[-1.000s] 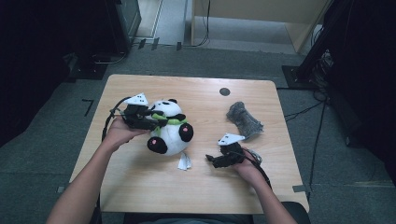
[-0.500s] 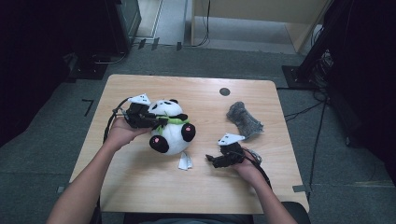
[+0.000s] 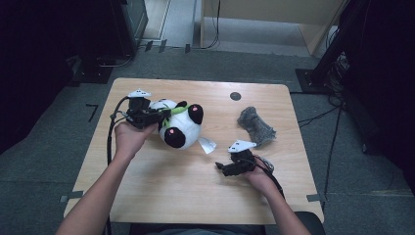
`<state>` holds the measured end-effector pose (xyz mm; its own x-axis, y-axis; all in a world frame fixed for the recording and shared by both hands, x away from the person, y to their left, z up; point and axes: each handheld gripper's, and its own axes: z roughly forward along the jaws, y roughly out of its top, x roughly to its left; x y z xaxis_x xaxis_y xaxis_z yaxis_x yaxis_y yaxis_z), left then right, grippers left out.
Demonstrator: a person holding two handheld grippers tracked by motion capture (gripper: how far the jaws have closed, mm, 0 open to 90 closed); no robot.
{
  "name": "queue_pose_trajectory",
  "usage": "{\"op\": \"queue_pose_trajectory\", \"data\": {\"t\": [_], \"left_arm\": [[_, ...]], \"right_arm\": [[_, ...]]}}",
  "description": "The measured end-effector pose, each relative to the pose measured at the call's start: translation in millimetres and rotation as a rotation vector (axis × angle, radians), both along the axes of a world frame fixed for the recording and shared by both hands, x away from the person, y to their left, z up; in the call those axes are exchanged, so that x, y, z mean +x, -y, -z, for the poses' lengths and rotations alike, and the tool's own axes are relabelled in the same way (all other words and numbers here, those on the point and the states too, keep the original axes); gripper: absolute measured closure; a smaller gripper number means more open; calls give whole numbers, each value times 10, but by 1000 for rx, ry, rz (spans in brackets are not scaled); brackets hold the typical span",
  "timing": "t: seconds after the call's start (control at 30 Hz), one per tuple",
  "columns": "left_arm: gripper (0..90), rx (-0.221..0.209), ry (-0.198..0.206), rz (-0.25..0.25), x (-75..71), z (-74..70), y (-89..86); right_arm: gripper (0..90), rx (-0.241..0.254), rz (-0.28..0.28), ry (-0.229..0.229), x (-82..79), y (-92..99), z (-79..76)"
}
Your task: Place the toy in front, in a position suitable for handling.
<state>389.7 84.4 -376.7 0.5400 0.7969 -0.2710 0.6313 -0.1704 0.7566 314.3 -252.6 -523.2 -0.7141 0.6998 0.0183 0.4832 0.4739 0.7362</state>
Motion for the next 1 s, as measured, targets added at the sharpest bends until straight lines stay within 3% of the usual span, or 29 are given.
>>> {"op": "queue_pose_trajectory", "data": {"t": [0.13, 0.2, 0.37, 0.5, 0.57, 0.6, 0.63, 0.67, 0.73, 0.83, 0.9, 1.0], "left_arm": [[785, 11, -10, -47, -65, 76, 80], [782, -4, -21, -74, -79, 232, 144], [775, -28, -21, -73, -84, 371, 241], [762, -41, 5, -68, -77, 411, 246], [728, -31, 28, -43, -76, 420, 233], [645, -3, 73, -20, -92, 425, 231], [590, -3, 73, -20, -92, 425, 231], [530, 18, 111, 1, -104, 423, 223], [496, 17, 115, 11, -107, 418, 215], [384, -6, 139, 41, -119, 388, 141], [343, -34, 133, 77, -111, 376, 74], [330, -53, 163, 110, -125, 353, -25]], "right_arm": [[144, 0, 1, 0, -1, -1, 0], [144, 0, 3, -3, -3, -1, -1], [138, -1, 7, -4, -9, -3, -1], [137, -1, 7, -4, -9, -3, -1], [137, -2, 7, -4, -9, -3, -1], [132, -3, 9, -5, -10, -4, -1], [132, -3, 9, -5, -10, -4, -1], [129, -3, 16, -5, -14, -8, 0], [128, -3, 18, -4, -16, -8, 0], [125, -3, 25, -3, -20, -11, 1], [122, -4, 28, -4, -21, -15, 1], [121, -3, 32, -4, -16, -23, 2]]}}
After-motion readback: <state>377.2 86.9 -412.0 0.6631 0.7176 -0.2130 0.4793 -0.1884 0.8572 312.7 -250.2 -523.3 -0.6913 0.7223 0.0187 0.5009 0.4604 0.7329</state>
